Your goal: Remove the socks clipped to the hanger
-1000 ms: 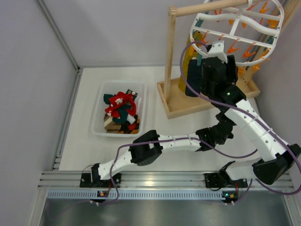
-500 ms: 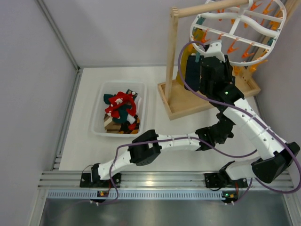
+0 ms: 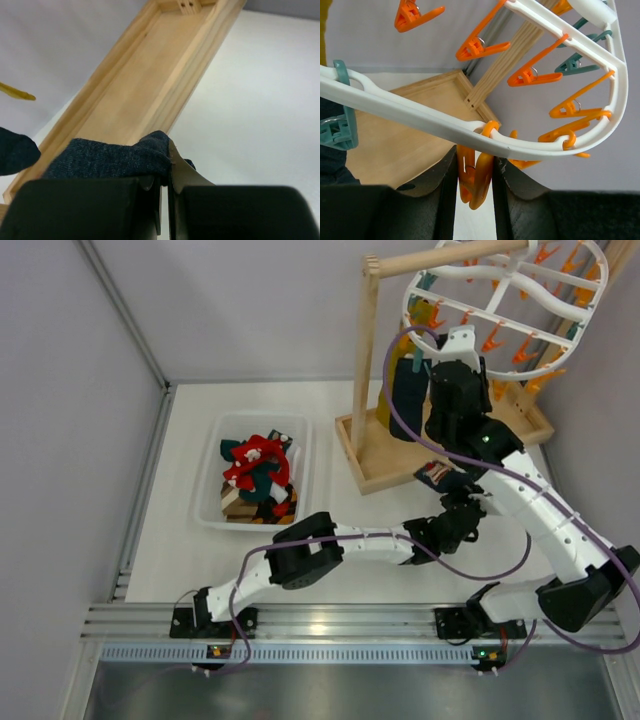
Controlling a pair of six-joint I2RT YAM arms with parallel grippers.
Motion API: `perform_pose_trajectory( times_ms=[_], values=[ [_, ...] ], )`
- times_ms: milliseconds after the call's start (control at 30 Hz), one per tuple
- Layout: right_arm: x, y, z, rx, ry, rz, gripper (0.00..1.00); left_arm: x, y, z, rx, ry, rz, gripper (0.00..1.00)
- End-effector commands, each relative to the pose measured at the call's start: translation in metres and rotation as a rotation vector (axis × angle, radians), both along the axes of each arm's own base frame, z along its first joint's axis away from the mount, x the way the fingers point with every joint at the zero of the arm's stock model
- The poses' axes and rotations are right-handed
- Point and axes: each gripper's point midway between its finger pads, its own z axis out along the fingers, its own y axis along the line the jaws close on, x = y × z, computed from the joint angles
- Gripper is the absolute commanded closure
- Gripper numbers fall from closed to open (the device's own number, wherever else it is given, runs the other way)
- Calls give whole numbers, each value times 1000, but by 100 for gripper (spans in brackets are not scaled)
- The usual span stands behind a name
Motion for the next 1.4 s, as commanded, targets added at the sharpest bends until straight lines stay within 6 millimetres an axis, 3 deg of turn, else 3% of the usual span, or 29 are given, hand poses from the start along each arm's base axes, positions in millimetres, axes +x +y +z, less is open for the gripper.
perform_pose_trajectory(
  times_ms=[0,67,100,133,167,200,233,267,300,333,367,433,467,533,567,600,667,733,833,1067,1233,1367],
  values=[
    [-5,-1,21,87,-66,42,100,-4,23,63,-153,21,14,100],
    [-7,2,20,110,-59,83,100,-6,40,67,-162,35,48,100],
    [-8,4,16,126,-52,101,100,-9,53,48,-138,64,59,100],
    [-7,7,11,136,-31,141,100,-13,67,73,-184,66,64,100],
    [-11,6,12,158,-37,158,100,-11,80,74,-190,79,83,100],
    [-13,6,8,179,-31,171,100,-15,97,55,-164,124,108,100],
    [-17,6,9,203,-32,215,100,-15,108,54,-166,149,118,100],
    [-19,7,6,221,-26,239,100,-12,126,73,-212,164,137,100],
    [-19,2,1,245,-23,240,99,-11,146,54,-182,207,175,100],
    [-25,5,4,272,-34,289,99,-9,159,54,-183,215,200,100],
    [-28,3,3,286,-38,300,99,-6,179,71,-210,211,231,100],
    [-34,-2,2,316,-52,330,98,-6,213,60,-178,244,315,100],
    [-35,-3,3,323,-63,343,98,-1,232,73,-243,265,359,100],
    [-38,-7,0,333,-63,384,96,1,267,57,-194,321,428,100],
    [-37,-7,-3,340,-62,393,96,13,290,49,-235,360,492,100],
    [-37,-15,-3,341,-64,384,96,16,309,59,-280,372,517,100],
    [-39,-10,-1,356,-73,446,97,30,350,47,-324,419,608,100],
    [-41,-18,3,372,-89,447,97,44,388,50,-387,442,688,100],
    [-43,-32,8,409,-120,416,97,56,426,36,-408,485,778,100],
    [-48,-76,9,575,-205,282,98,68,470,-1,-447,583,902,100],
    [-42,-49,10,619,-167,440,96,69,489,-16,-451,591,974,100],
    [-40,-74,7,637,-165,318,96,72,497,-36,-433,634,1007,100]
  ],
)
